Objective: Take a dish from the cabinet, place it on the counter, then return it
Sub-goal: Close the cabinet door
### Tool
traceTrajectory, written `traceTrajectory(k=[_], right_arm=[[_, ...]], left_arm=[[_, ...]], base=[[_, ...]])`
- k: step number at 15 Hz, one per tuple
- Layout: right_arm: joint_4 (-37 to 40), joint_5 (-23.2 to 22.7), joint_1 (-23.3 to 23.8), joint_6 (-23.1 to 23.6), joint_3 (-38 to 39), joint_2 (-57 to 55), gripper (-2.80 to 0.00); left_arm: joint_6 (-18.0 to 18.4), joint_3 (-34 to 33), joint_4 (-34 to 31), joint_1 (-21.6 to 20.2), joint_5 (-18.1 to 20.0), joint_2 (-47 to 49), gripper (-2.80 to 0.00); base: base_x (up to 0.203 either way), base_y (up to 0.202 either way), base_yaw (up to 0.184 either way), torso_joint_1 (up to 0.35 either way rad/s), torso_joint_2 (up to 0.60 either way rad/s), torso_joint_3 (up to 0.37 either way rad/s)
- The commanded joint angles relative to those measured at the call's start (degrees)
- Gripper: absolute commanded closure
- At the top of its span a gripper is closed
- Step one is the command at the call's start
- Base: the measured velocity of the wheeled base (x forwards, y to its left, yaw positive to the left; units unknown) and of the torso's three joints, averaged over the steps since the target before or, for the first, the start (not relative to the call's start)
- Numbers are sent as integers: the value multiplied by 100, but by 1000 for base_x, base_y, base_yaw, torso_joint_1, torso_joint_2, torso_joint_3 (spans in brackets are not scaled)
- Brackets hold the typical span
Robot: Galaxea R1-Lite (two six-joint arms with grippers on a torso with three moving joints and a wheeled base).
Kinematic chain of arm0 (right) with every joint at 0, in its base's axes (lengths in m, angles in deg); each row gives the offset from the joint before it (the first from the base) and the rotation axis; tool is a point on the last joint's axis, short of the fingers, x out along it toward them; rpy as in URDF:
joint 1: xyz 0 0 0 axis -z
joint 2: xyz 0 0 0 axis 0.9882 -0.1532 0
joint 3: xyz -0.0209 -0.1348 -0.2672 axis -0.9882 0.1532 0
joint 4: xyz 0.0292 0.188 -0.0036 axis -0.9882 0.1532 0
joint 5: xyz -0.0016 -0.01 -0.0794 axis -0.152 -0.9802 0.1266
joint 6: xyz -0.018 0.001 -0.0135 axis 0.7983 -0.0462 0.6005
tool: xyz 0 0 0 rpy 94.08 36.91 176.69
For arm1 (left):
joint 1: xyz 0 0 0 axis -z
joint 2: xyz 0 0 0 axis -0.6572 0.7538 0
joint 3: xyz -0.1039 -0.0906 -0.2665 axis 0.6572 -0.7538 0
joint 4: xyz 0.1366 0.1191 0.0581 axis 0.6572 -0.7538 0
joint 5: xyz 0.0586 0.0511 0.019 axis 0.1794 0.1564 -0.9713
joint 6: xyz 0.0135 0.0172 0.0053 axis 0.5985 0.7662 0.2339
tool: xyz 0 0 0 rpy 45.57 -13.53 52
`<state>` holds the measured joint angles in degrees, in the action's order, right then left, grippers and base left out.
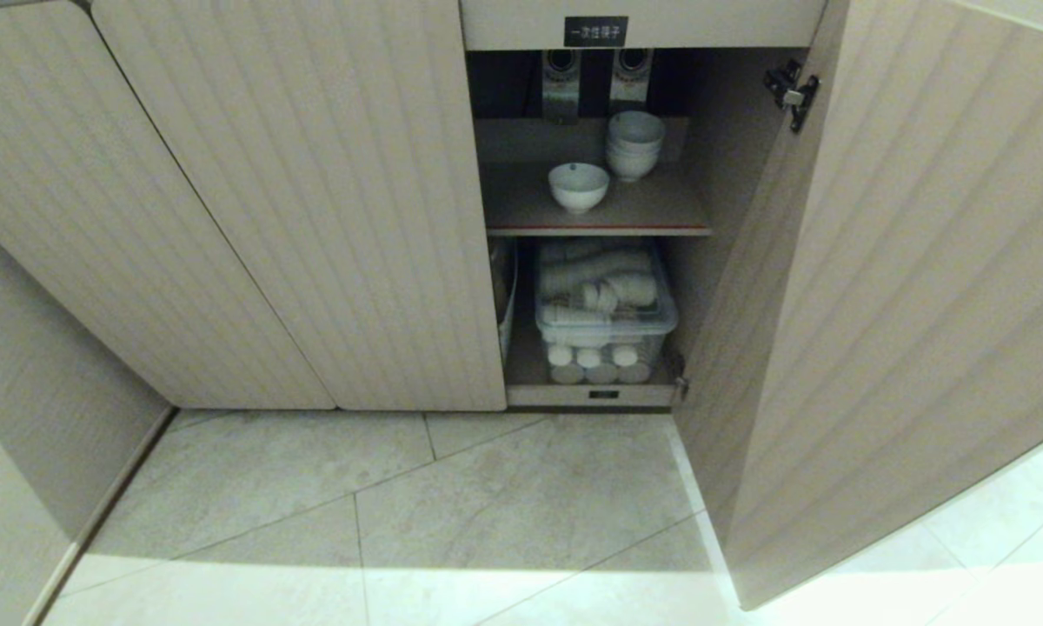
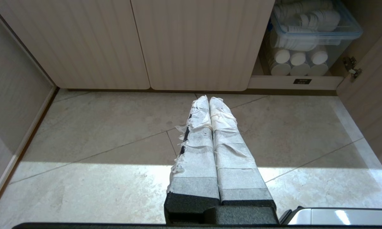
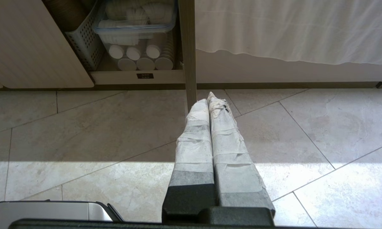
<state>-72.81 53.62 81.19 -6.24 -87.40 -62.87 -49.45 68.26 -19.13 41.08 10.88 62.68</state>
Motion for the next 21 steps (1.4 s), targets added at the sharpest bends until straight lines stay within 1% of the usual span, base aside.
traceTrajectory(k=[1, 17, 19, 21], right_arm=[[0, 0, 0, -2, 0, -7, 0], [0, 0, 0, 15, 0, -7, 0], [-6, 0, 0, 109, 0, -7, 0], [7, 0, 0, 68, 0, -7, 0]], left_arm=[[-3, 0, 2, 0, 0, -2, 0], [-3, 0, 2, 0, 0, -2, 0], [-3, 0, 2, 0, 0, -2, 0], [-3, 0, 2, 0, 0, -2, 0]], base=[[0, 0, 0, 0, 0, 0], [0, 0, 0, 0, 0, 0], [0, 0, 0, 0, 0, 0], [0, 0, 0, 0, 0, 0]])
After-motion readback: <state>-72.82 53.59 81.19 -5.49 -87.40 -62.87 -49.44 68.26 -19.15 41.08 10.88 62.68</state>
